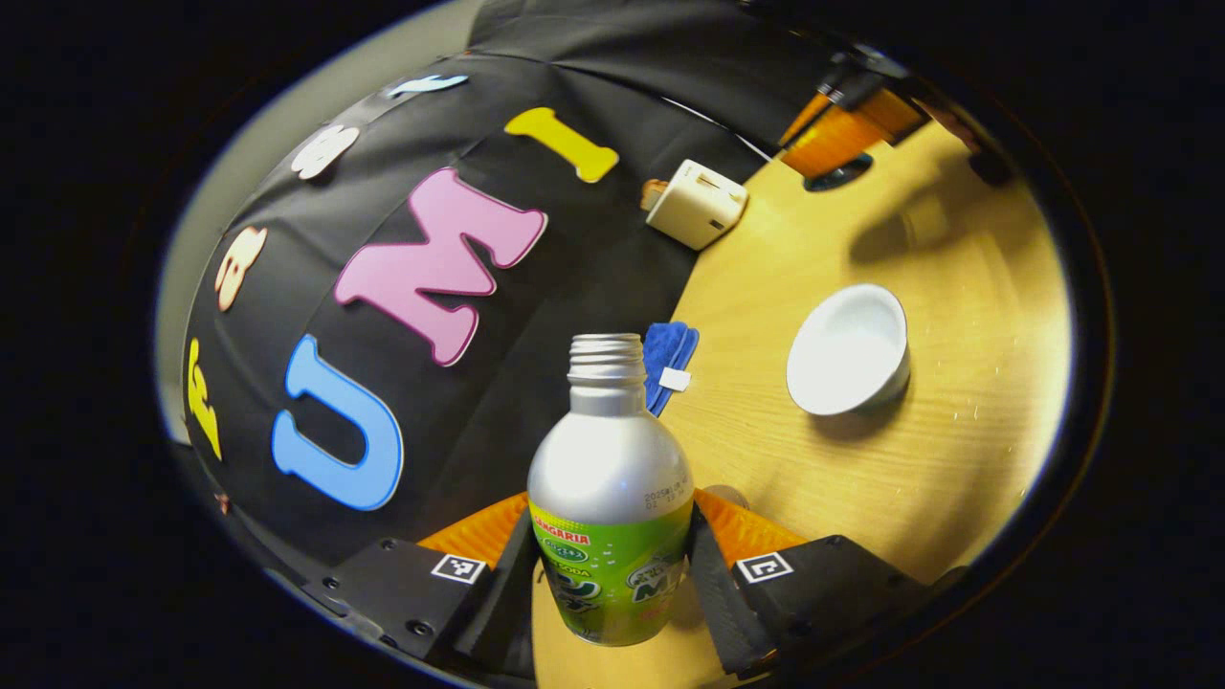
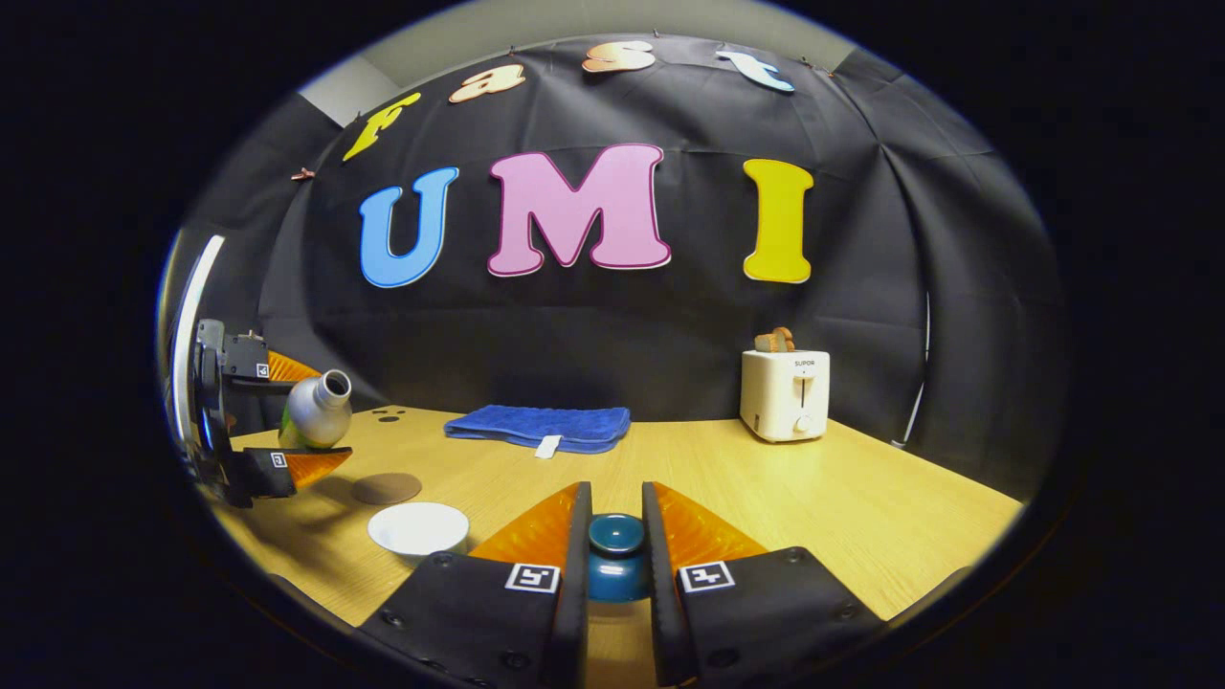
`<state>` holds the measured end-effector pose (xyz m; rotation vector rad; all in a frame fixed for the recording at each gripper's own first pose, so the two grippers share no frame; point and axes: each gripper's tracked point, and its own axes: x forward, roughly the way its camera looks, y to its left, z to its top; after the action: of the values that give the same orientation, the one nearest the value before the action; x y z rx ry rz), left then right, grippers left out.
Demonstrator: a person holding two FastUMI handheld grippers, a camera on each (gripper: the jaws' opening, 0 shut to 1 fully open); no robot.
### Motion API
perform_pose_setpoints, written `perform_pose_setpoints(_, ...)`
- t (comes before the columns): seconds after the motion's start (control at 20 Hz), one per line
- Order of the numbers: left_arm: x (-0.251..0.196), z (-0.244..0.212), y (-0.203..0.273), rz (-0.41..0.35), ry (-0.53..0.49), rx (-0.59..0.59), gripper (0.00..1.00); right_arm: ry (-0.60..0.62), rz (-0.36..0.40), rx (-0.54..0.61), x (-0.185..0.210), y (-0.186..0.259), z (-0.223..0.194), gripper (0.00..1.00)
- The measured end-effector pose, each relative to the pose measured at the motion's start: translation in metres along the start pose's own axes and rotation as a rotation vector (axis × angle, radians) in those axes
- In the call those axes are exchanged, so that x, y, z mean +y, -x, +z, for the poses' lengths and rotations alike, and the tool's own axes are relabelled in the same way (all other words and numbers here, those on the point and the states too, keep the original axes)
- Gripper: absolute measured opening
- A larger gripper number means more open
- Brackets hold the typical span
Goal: Open the teacup lid with one hand, grasp the water bottle and pour water into the teacup with the other hand; after pouring, place the water bottle on the coaster and then close the teacup lid.
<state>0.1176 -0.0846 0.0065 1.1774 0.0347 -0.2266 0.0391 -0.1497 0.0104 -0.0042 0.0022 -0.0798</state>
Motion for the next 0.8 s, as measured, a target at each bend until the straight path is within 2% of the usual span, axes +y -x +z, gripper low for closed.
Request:
perform_pose_setpoints(0.35,-0.005,0.003,-0.003,-0.053,-0.316,0.029,0.80,0.000,0.027,0.000,0.004,-0.001,0.000,0.31)
perform_pose_setpoints(0.8,-0.018,0.012,-0.010,-0.122,-0.540,0.042,0.80,-0.001,0.050,0.001,0.008,-0.001,0.000,0.31)
